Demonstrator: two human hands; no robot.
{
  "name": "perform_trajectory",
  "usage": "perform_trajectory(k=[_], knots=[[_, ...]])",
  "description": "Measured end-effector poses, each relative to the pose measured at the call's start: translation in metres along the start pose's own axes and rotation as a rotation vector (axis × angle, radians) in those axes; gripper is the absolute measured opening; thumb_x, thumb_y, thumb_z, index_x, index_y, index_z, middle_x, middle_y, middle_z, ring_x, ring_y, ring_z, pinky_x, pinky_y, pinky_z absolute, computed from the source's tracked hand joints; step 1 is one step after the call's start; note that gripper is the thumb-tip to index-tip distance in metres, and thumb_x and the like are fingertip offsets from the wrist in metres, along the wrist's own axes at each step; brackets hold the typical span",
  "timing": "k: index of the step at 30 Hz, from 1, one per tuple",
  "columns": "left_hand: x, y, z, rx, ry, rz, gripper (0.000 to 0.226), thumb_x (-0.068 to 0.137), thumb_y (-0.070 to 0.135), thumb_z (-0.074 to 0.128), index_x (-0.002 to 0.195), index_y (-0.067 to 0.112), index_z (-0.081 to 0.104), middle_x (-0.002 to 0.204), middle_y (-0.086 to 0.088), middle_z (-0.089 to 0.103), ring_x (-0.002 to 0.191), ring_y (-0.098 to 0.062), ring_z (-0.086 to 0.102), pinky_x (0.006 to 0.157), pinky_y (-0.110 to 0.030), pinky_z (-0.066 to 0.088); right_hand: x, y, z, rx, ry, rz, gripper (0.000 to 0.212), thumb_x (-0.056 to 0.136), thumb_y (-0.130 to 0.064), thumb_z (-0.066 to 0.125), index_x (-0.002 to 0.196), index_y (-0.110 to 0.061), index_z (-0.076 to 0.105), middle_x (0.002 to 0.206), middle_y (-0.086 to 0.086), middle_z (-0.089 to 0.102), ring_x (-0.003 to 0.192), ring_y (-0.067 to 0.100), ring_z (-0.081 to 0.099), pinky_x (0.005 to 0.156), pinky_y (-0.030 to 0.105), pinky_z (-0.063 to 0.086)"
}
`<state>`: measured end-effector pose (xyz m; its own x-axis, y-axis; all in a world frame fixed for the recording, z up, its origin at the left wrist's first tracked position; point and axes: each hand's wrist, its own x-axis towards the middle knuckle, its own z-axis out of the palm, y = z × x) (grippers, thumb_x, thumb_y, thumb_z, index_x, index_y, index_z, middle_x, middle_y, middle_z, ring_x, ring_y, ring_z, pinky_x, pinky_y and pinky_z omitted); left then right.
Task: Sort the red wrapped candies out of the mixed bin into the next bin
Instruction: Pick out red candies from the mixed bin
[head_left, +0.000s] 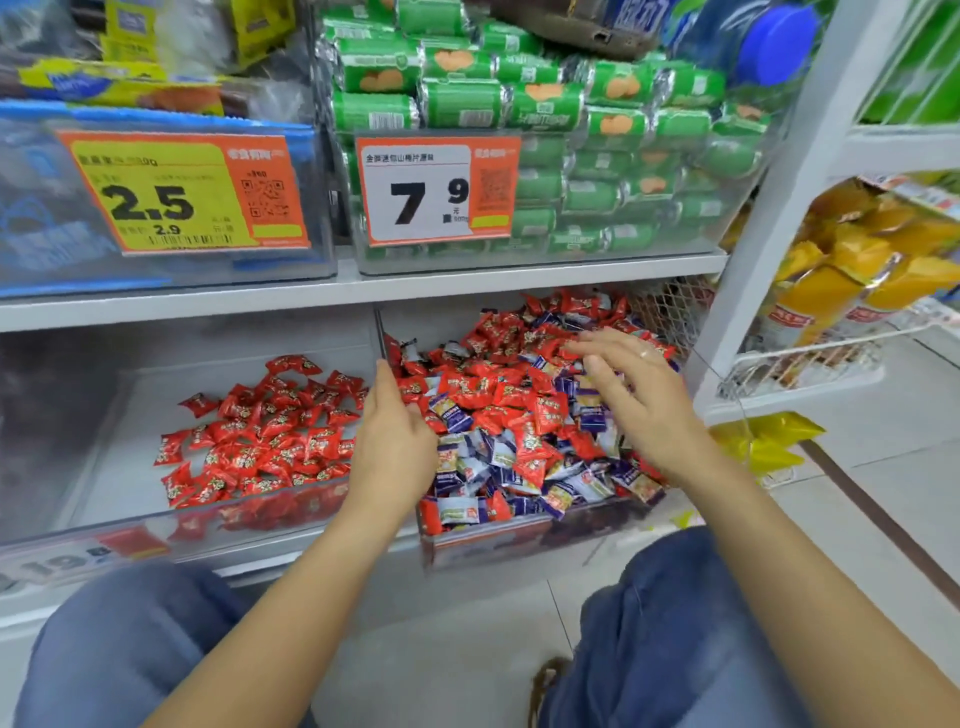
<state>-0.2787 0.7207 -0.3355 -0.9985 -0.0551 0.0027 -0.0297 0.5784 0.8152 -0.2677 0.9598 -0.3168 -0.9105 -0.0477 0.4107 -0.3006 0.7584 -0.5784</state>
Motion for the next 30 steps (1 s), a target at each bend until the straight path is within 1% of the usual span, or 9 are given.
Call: perform_trajectory(k=[4,7,12,15,20,23,25,27,30], knots=[[-0.004,0.004,-0.003,0.297,0.187,0.311,0.054,0.097,0.018,0.043,0.146,0.005,0.026,0.151,-0.014,0.030,0.140,-0.027,0.025,0.116,-0.038,0.019,-0.016,0.005,-0.017,0.011,0.099,0.036,0.028,0.095,-0.037,0.043,0.108,-0.028,0.066,0.111,-0.010,0.062,0.109,0.003,0.051,0.095,0.012,0.034],[-0.013,0.023,-0.003,0.310,0.111,0.554,0.033,0.095,0.019,0.049,0.127,0.016,0.058,0.128,-0.003,0.058,0.123,-0.020,0.045,0.103,-0.027,0.030,-0.029,0.005,-0.012,0.027,0.092,0.079,0.021,0.091,-0.033,0.052,0.102,-0.027,0.069,0.101,-0.010,0.064,0.099,0.002,0.053,0.087,0.014,0.037],[-0.015,0.046,0.022,0.650,-0.082,0.537,0.047,0.087,0.062,0.043,0.115,0.029,0.063,0.107,0.005,0.064,0.105,-0.020,0.049,0.091,-0.035,0.035,-0.025,-0.002,0.017,-0.239,-0.123,-0.035,0.044,0.082,-0.044,0.059,0.122,-0.025,0.063,0.121,-0.002,0.059,0.117,0.019,0.048,0.099,0.037,0.036],[-0.013,0.043,0.033,0.792,-0.105,0.512,0.051,0.084,0.068,0.042,0.112,0.029,0.060,0.108,0.005,0.062,0.108,-0.020,0.046,0.092,-0.037,0.031,-0.021,-0.004,0.029,-0.314,-0.154,-0.089,0.041,0.077,-0.038,0.067,0.114,-0.019,0.068,0.121,0.003,0.061,0.122,0.029,0.048,0.101,0.049,0.035],[-0.008,0.036,0.028,0.606,-0.070,0.529,0.030,0.084,0.054,0.058,0.102,0.030,0.057,0.103,0.012,0.062,0.102,-0.015,0.048,0.085,-0.031,0.027,-0.024,-0.012,0.015,0.029,0.132,0.046,0.015,0.084,-0.025,0.066,0.099,-0.026,0.065,0.092,-0.008,0.066,0.092,0.005,0.058,0.085,0.025,0.045],[-0.007,0.033,0.024,0.516,-0.075,0.562,0.026,0.086,0.039,0.065,0.107,0.027,0.056,0.098,0.014,0.064,0.091,-0.009,0.054,0.085,-0.029,0.031,-0.029,-0.010,0.005,0.256,0.186,0.240,0.032,0.085,-0.022,0.060,0.109,-0.042,0.052,0.085,-0.006,0.068,0.080,0.006,0.064,0.073,0.033,0.051],[-0.007,0.036,0.019,0.350,-0.089,0.532,0.030,0.086,0.029,0.065,0.114,0.026,0.054,0.095,0.014,0.063,0.076,-0.001,0.054,0.080,-0.025,0.039,-0.033,-0.009,-0.001,0.245,0.213,0.253,0.030,0.084,-0.015,0.052,0.107,-0.035,0.054,0.082,-0.004,0.066,0.064,0.014,0.062,0.064,0.036,0.052],[-0.002,0.042,0.011,0.179,-0.062,0.477,0.029,0.087,0.019,0.063,0.114,0.026,0.056,0.094,0.011,0.057,0.078,-0.001,0.053,0.074,-0.019,0.040,-0.037,-0.008,-0.006,0.207,0.225,0.271,0.023,0.085,-0.005,0.050,0.093,-0.025,0.059,0.073,-0.008,0.059,0.049,0.009,0.048,0.052,0.024,0.042],[0.014,0.052,-0.003,0.179,-0.059,0.402,0.021,0.088,0.009,0.052,0.096,0.026,0.061,0.101,0.004,0.048,0.080,-0.005,0.050,0.078,-0.023,0.039,-0.042,-0.008,-0.008,0.021,0.058,0.296,0.007,0.084,-0.021,0.059,0.082,-0.028,0.060,0.061,-0.009,0.054,0.049,0.008,0.046,0.050,0.029,0.036]])
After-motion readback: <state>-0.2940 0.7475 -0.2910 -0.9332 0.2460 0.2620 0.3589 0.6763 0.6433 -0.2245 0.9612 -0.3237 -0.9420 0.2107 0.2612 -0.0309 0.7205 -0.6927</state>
